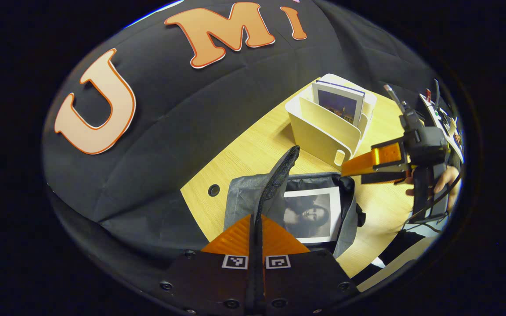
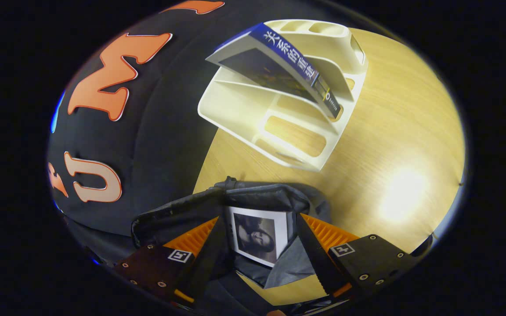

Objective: Open the schoolbag, grab two books from the bookshelf and put them into the schoolbag.

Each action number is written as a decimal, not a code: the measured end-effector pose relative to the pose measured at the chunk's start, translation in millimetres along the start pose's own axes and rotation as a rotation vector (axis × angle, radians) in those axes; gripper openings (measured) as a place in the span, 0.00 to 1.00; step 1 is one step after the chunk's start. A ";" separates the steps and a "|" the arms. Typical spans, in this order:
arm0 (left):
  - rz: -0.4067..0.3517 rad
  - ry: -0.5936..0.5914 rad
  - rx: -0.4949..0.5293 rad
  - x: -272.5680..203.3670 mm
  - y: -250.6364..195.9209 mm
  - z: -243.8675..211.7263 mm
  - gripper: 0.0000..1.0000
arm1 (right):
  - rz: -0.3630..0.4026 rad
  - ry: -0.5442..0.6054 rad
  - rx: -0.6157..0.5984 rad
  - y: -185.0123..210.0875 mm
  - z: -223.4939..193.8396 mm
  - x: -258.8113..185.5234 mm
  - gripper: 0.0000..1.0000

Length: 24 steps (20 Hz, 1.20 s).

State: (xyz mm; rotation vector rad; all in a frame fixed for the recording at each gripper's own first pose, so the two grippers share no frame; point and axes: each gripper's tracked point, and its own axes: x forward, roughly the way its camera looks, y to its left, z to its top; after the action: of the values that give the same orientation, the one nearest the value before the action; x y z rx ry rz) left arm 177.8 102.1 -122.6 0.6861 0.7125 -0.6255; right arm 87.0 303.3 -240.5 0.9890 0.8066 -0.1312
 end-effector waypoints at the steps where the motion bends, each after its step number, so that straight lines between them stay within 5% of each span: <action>1: 0.001 -0.007 -0.007 -0.5 -1.5 0.1 0.01 | -0.009 -0.016 -0.005 -4.1 7.5 -9.4 0.98; 7: -0.013 -0.038 -0.033 -4.1 -17.5 -7.2 0.01 | -0.112 -0.042 -0.154 -35.1 45.2 -57.8 0.98; 11: -0.020 -0.050 -0.077 -4.0 -19.6 -18.0 0.01 | -0.246 -0.106 -0.359 -53.0 93.0 -95.3 0.98; 19: -0.039 -0.059 -0.122 -0.6 -37.0 -19.4 0.01 | -0.391 -0.098 -0.709 -2.2 172.9 -114.9 0.98; 24: -0.039 -0.041 -0.167 4.9 -37.1 -19.5 0.01 | -0.387 -0.006 -0.795 43.4 206.8 -82.7 0.99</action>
State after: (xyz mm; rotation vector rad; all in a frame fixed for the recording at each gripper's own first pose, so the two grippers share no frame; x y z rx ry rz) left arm 147.2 92.2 -150.0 0.5054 0.7327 -0.6067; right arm 160.6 144.9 -95.6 0.0792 0.9287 -0.1287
